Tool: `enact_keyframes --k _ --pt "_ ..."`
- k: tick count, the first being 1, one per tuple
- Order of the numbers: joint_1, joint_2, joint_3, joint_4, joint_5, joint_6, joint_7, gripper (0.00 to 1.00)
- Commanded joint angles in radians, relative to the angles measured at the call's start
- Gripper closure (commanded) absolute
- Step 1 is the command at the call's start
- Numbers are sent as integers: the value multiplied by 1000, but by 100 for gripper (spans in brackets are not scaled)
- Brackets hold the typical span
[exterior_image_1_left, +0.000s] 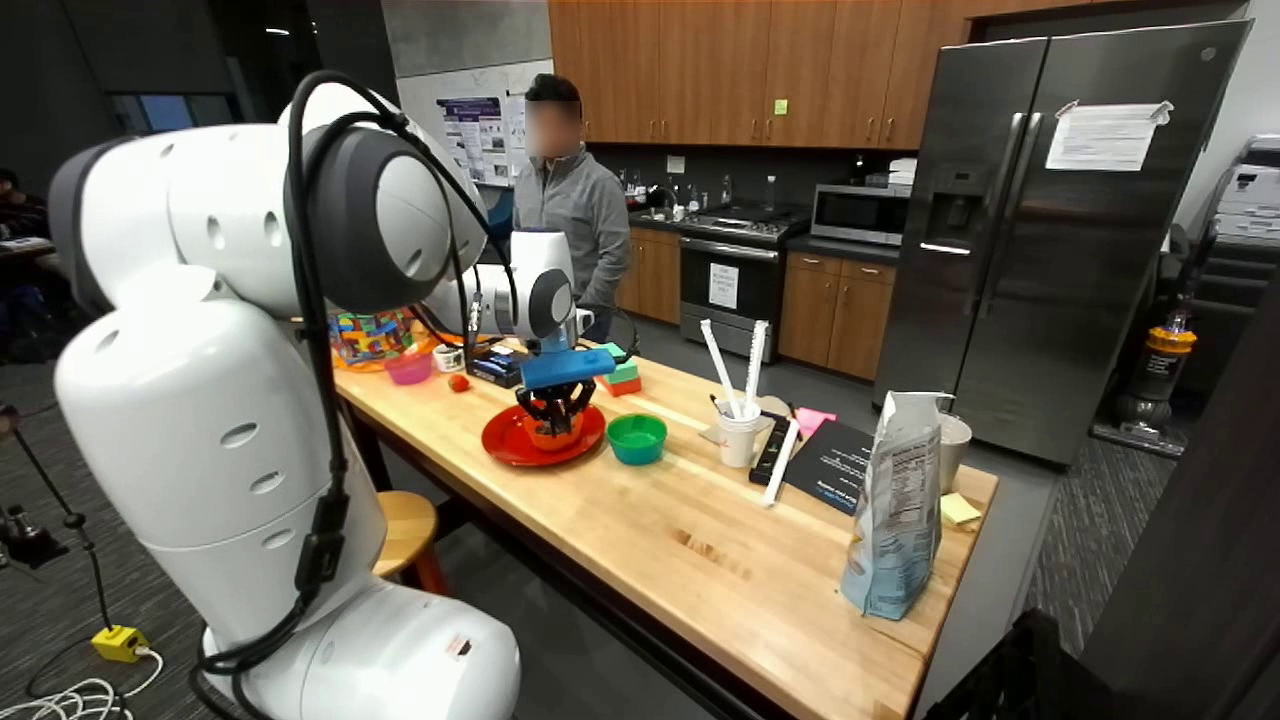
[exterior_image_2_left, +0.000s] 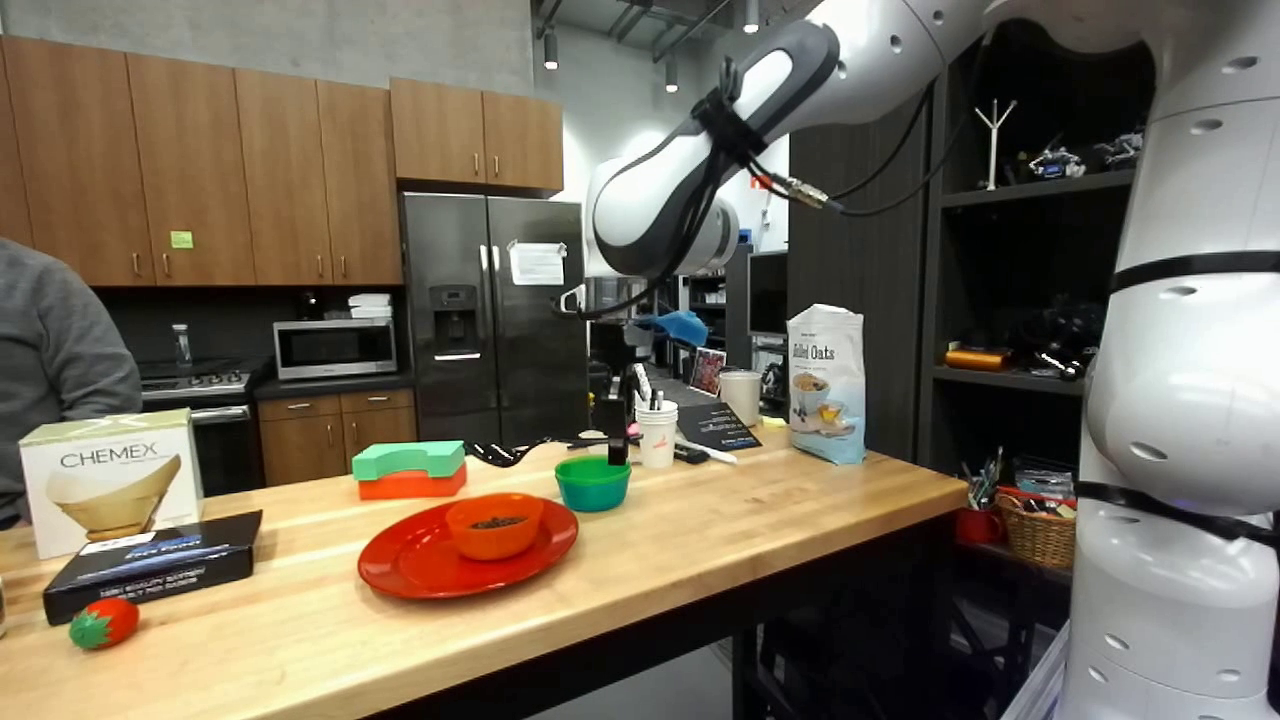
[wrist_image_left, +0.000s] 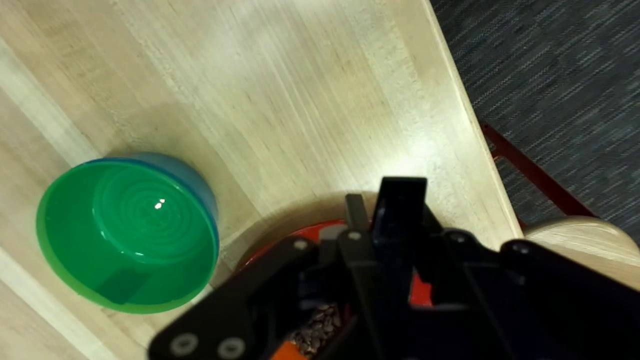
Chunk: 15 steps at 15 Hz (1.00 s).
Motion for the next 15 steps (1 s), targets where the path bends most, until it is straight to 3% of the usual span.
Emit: enact_keyframes --k 1,9,15 --pt "0 24 -1 10 8 9 0 94" --pt "-7 81 4 13 19 86 -8 94" --pt "-6 93 9 23 139 74 -21 94"
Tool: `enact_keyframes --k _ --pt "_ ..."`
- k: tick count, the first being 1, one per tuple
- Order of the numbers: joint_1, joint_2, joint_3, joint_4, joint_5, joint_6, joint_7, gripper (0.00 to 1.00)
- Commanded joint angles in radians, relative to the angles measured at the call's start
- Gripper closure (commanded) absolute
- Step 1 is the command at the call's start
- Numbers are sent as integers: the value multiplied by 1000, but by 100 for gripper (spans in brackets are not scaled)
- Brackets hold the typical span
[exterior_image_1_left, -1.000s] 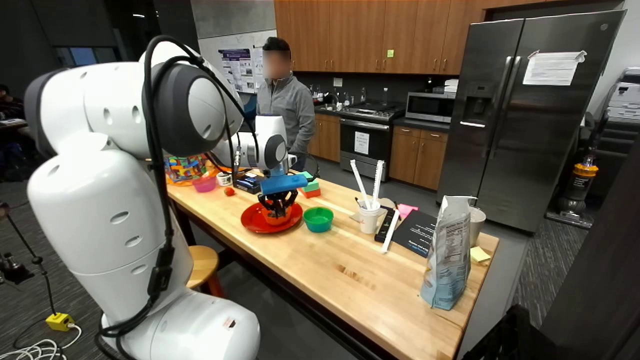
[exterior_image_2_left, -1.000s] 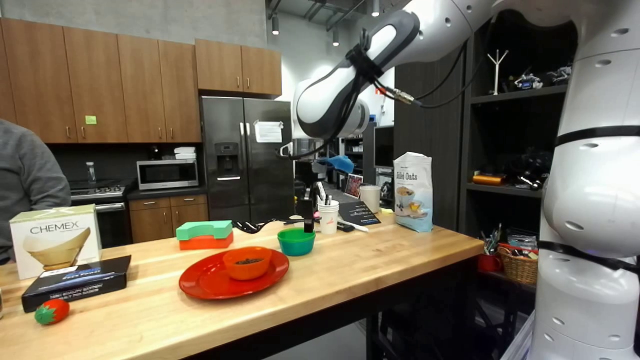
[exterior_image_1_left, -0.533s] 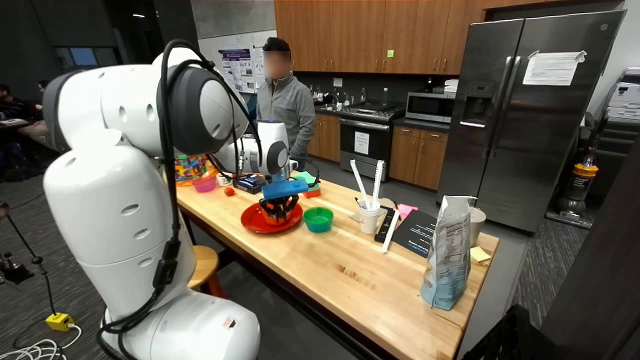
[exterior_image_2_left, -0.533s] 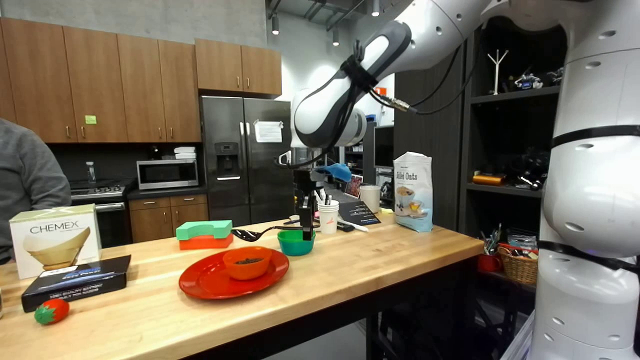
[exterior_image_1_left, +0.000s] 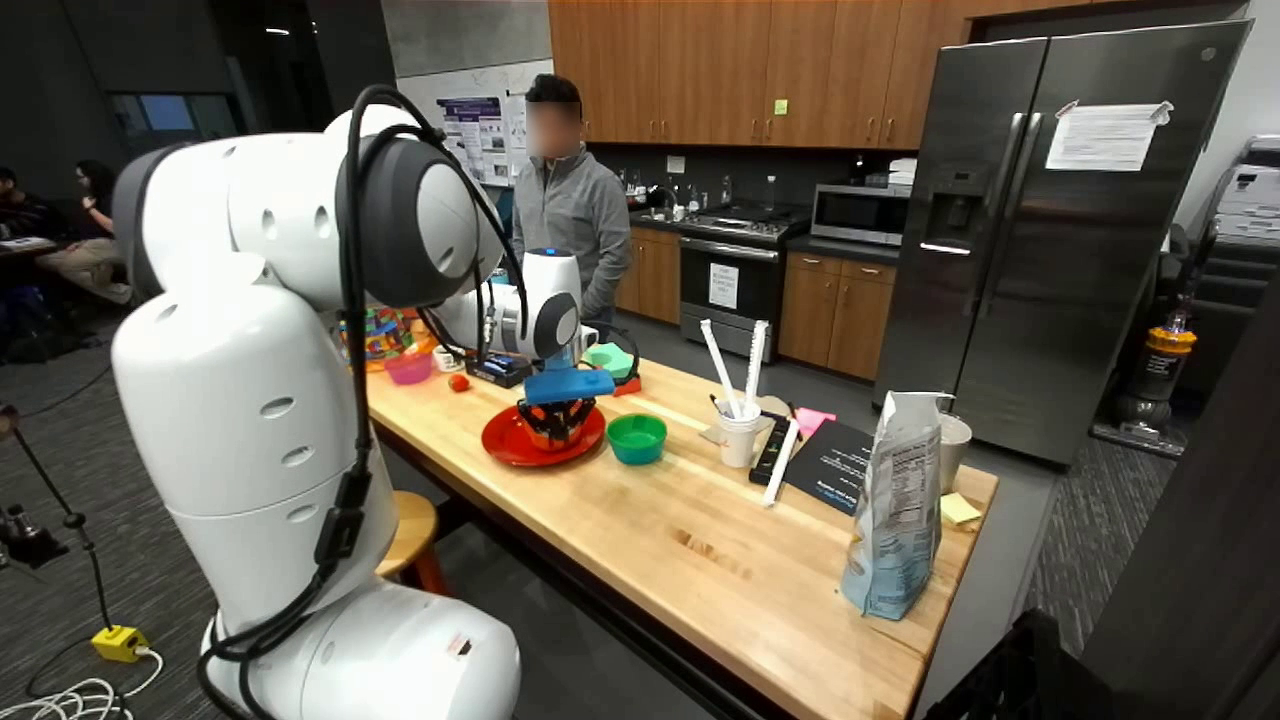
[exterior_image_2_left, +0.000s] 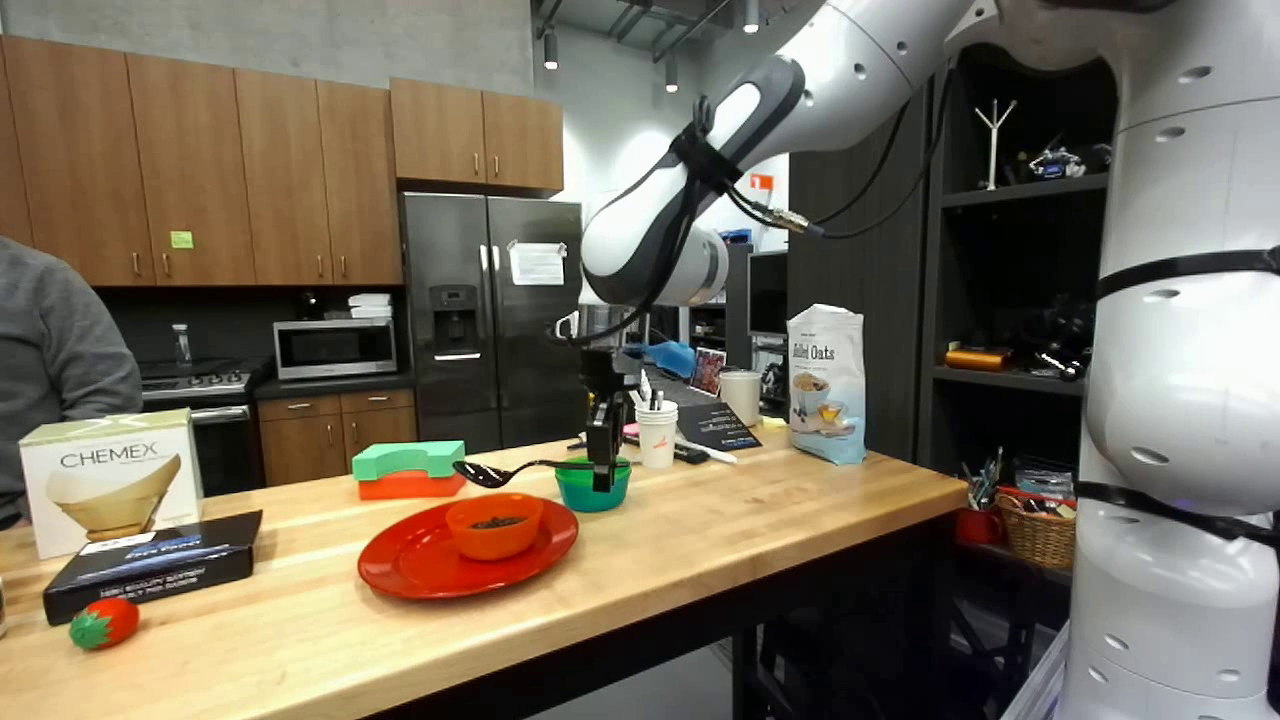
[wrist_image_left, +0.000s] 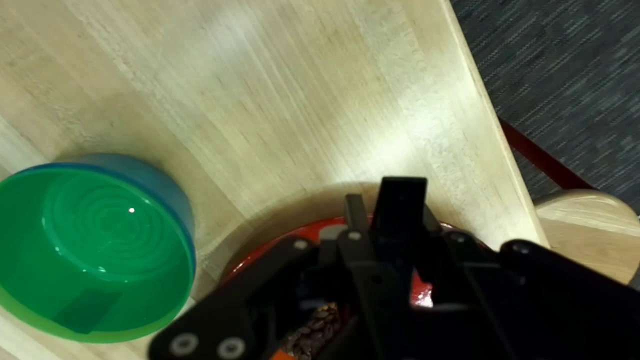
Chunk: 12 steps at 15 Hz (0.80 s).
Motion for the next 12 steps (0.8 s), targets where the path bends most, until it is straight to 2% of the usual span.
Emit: enact_keyframes --k 1,12 --pt "-6 7 6 22 74 -20 -14 94" --pt "-10 10 4 76 325 -192 -16 94"
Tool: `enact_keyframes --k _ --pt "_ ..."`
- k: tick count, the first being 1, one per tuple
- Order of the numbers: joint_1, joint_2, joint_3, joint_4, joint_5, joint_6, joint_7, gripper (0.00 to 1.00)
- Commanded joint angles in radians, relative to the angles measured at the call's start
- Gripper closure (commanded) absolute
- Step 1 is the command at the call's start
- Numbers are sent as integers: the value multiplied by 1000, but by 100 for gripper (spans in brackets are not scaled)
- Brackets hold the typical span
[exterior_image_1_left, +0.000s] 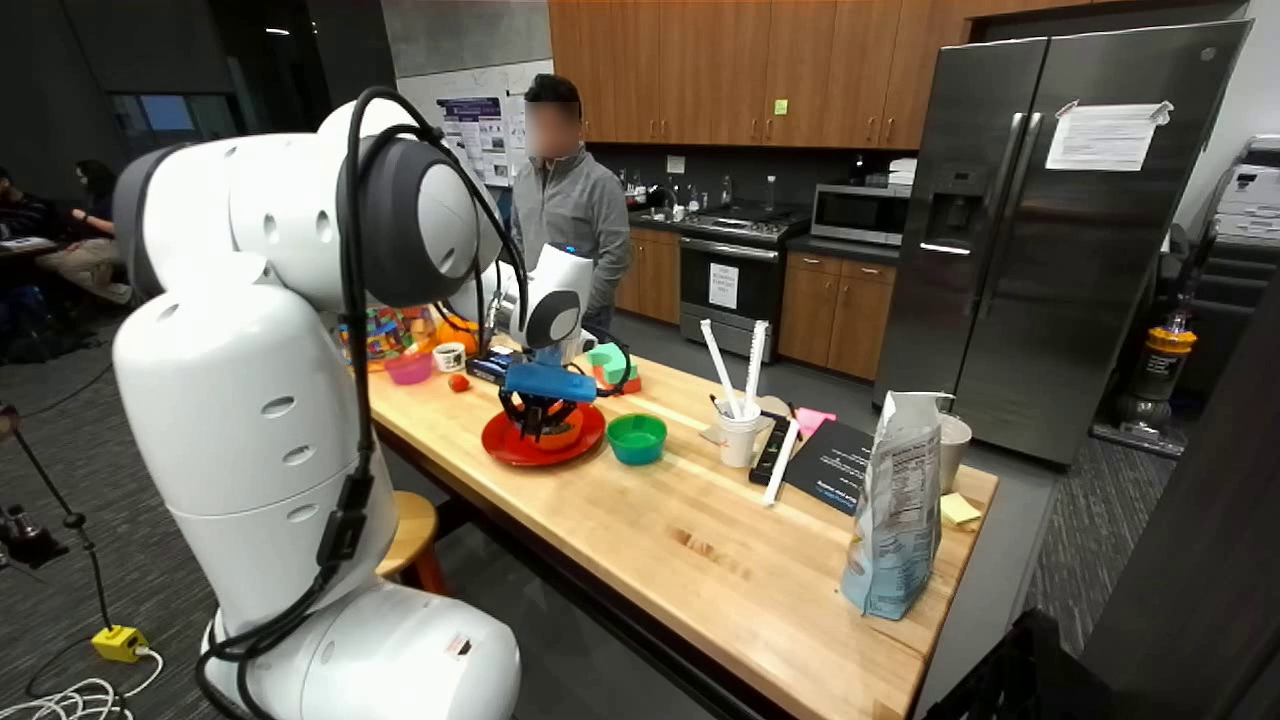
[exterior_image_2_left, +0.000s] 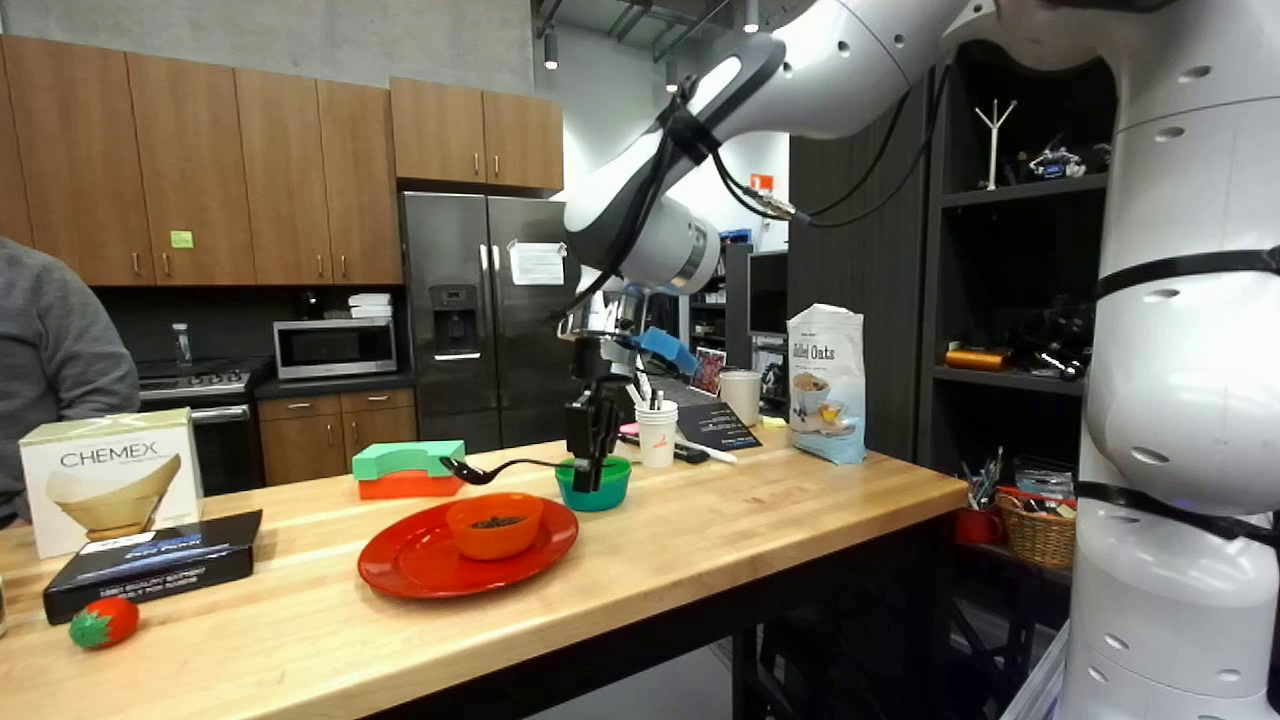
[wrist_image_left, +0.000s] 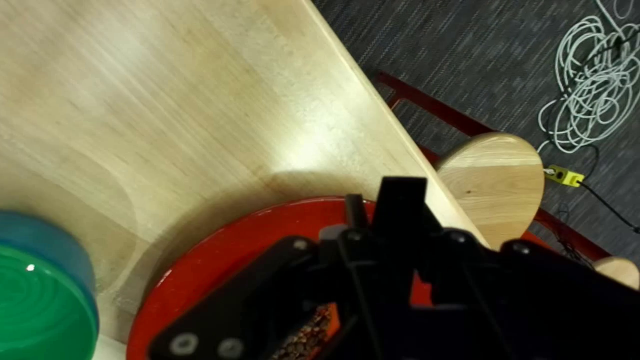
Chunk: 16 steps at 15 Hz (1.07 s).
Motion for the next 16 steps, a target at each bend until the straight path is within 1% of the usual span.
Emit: enact_keyframes --k 1,7,8,12,13,16 --pt "-10 8 1 32 75 -48 -15 94" --pt "-14 9 -1 47 147 -108 8 94" --pt "-43 92 -29 60 123 -101 -57 94" --pt "-95 177 -44 81 129 -120 -105 94" --pt "-113 209 -44 96 133 -113 -132 94" --pt "-149 254 -28 128 129 -107 -198 94"
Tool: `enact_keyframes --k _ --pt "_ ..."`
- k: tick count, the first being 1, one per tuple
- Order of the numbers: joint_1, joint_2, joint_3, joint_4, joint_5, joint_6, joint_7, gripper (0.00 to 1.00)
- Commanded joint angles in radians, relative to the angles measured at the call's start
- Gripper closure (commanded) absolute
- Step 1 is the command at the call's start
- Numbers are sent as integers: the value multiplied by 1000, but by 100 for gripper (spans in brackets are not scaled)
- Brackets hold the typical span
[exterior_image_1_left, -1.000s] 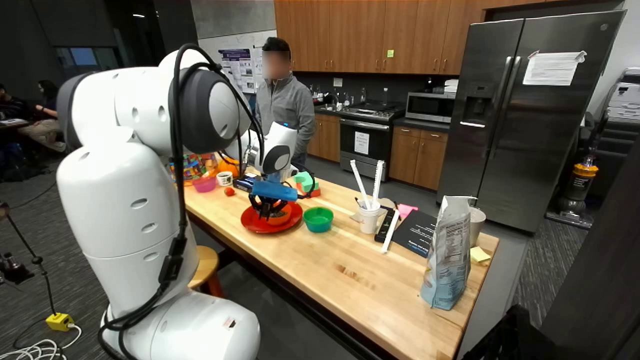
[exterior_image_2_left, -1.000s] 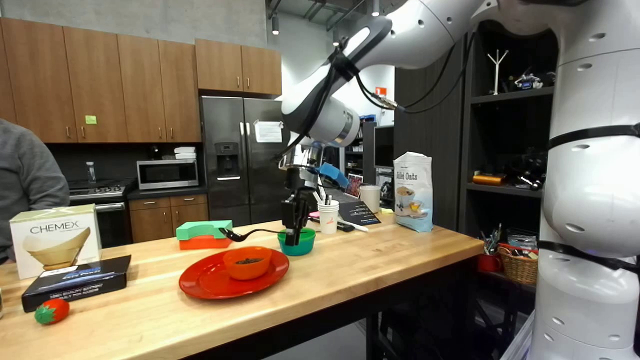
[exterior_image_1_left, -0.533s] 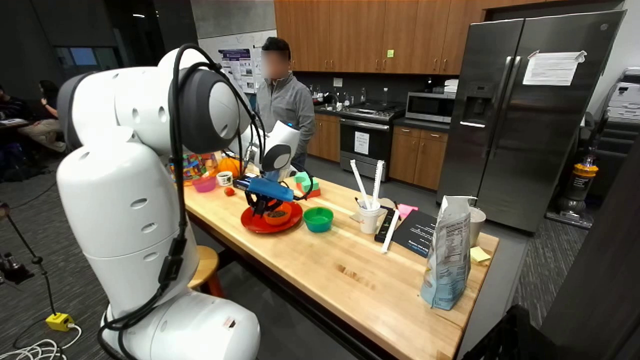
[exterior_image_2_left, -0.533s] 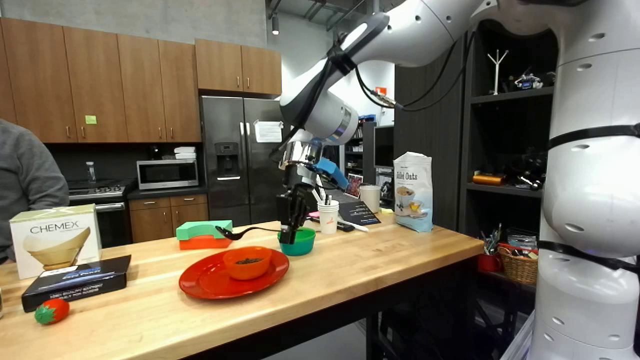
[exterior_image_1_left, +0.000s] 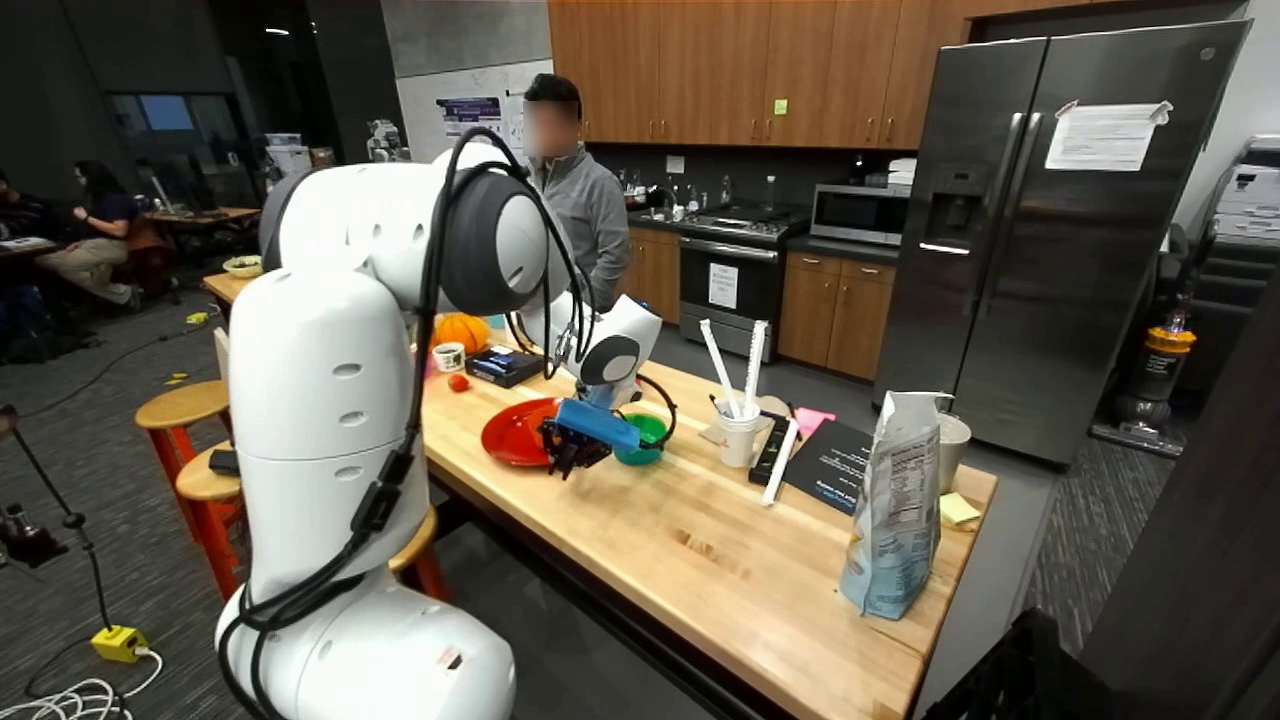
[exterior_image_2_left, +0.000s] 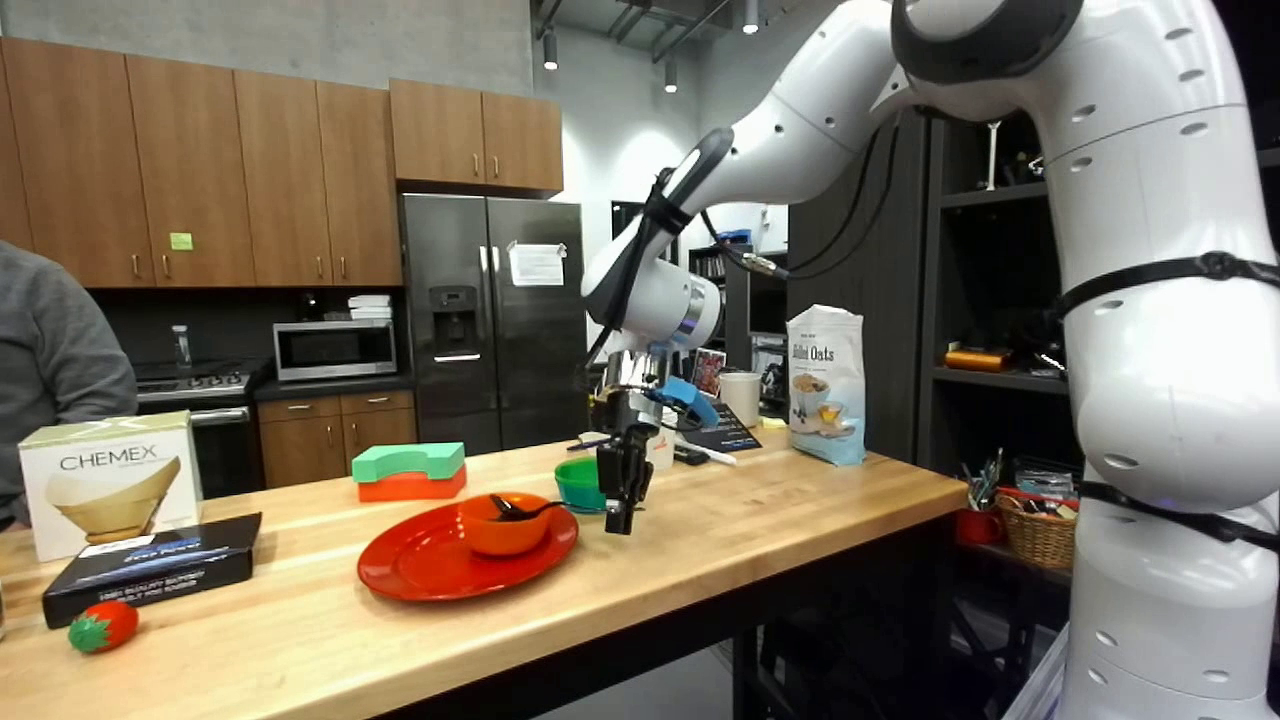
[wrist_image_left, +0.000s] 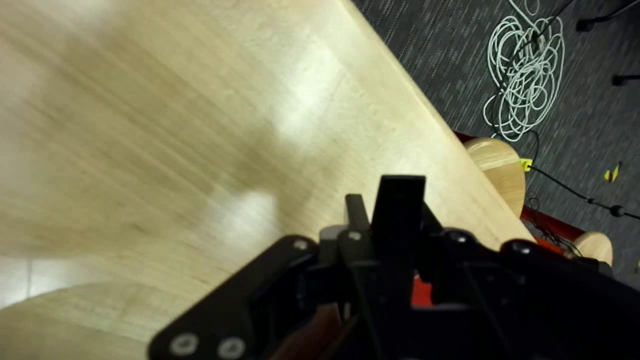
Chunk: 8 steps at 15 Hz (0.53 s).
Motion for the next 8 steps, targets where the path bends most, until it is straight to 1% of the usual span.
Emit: enact_keyframes --k 1,5,8 --pt "-35 52 20 66 7 -20 -68 94" --pt "-19 55 45 90 -33 13 -101 94" --pt "-7 45 72 104 -50 9 -108 94"
